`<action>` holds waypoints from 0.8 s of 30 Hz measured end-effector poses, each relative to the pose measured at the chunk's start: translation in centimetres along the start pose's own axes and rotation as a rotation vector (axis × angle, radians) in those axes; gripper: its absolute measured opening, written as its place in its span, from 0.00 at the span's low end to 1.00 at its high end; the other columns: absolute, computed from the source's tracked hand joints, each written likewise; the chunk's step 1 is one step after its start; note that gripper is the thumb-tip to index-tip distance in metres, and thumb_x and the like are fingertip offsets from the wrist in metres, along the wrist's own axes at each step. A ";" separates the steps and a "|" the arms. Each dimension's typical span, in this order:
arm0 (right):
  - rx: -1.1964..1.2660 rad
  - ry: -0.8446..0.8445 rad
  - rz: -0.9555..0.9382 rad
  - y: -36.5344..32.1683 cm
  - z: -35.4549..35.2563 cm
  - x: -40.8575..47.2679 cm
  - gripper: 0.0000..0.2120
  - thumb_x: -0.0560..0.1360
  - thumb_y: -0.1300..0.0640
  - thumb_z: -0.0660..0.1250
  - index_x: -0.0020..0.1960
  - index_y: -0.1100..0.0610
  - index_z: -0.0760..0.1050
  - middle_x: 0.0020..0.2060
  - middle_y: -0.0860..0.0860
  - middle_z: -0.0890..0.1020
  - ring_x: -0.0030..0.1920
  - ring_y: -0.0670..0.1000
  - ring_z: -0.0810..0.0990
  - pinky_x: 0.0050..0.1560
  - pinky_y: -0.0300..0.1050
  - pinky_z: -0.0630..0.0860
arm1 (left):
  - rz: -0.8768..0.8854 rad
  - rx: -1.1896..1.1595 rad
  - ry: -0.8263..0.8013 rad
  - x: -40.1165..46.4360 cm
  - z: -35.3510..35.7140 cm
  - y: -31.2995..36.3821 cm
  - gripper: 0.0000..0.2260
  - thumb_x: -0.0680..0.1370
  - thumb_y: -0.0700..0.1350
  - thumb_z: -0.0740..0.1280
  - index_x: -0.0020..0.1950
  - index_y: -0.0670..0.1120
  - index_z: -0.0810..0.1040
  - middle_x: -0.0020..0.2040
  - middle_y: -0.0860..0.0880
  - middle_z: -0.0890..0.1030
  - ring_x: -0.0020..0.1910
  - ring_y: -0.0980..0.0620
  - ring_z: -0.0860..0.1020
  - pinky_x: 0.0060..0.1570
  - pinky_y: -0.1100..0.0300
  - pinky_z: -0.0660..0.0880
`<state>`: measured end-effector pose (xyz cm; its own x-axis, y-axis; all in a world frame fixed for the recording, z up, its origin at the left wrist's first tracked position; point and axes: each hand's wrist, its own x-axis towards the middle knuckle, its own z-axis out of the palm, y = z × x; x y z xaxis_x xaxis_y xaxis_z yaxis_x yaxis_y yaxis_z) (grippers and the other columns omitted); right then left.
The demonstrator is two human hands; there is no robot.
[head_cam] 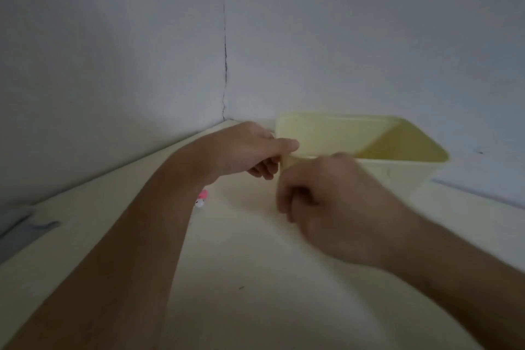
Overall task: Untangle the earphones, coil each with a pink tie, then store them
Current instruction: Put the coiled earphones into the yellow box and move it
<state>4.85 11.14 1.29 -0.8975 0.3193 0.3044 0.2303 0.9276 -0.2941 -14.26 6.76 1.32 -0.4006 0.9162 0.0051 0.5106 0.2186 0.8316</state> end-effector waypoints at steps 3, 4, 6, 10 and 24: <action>-0.027 -0.234 -0.026 -0.5 7.3 1.8 0.26 0.76 0.61 0.64 0.73 0.49 0.71 0.59 0.55 0.77 0.58 0.58 0.79 0.56 0.54 0.80 | -0.011 0.100 0.018 -0.6 -0.5 0.6 0.20 0.76 0.62 0.71 0.42 0.45 0.81 0.37 0.52 0.85 0.39 0.55 0.85 0.56 0.52 0.82; -0.010 -0.227 -0.051 -0.6 9.4 2.8 0.29 0.77 0.59 0.66 0.77 0.49 0.66 0.61 0.56 0.74 0.61 0.60 0.76 0.57 0.53 0.78 | -0.015 0.130 0.018 -0.8 -0.7 0.8 0.21 0.75 0.64 0.72 0.43 0.44 0.82 0.38 0.51 0.86 0.40 0.56 0.85 0.56 0.53 0.82; 0.040 -0.142 -0.121 -1.1 12.4 5.0 0.29 0.80 0.54 0.67 0.78 0.45 0.63 0.65 0.58 0.73 0.63 0.62 0.74 0.58 0.53 0.75 | -0.032 0.184 0.001 -0.9 -1.0 1.0 0.24 0.74 0.65 0.72 0.48 0.43 0.82 0.43 0.49 0.87 0.43 0.55 0.85 0.56 0.54 0.83; 0.066 -0.029 -0.161 -1.9 15.4 8.2 0.14 0.81 0.49 0.66 0.65 0.48 0.77 0.57 0.57 0.78 0.56 0.60 0.76 0.60 0.57 0.76 | -0.047 0.202 -0.032 -1.0 -1.1 1.2 0.24 0.72 0.66 0.73 0.50 0.45 0.83 0.45 0.50 0.87 0.45 0.55 0.87 0.58 0.53 0.83; 0.731 -0.134 -0.036 1.9 0.3 -3.6 0.02 0.76 0.54 0.77 0.46 0.51 0.84 0.47 0.52 0.87 0.44 0.52 0.83 0.42 0.46 0.80 | -0.025 0.112 -0.125 -1.2 -0.8 0.9 0.17 0.76 0.61 0.73 0.48 0.47 0.83 0.42 0.50 0.88 0.45 0.51 0.87 0.58 0.50 0.83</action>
<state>8.42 11.73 -0.67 -0.9485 0.2220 0.2259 -0.0670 0.5566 -0.8280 -13.87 5.57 2.53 -0.3200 0.9432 -0.0895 0.5864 0.2713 0.7632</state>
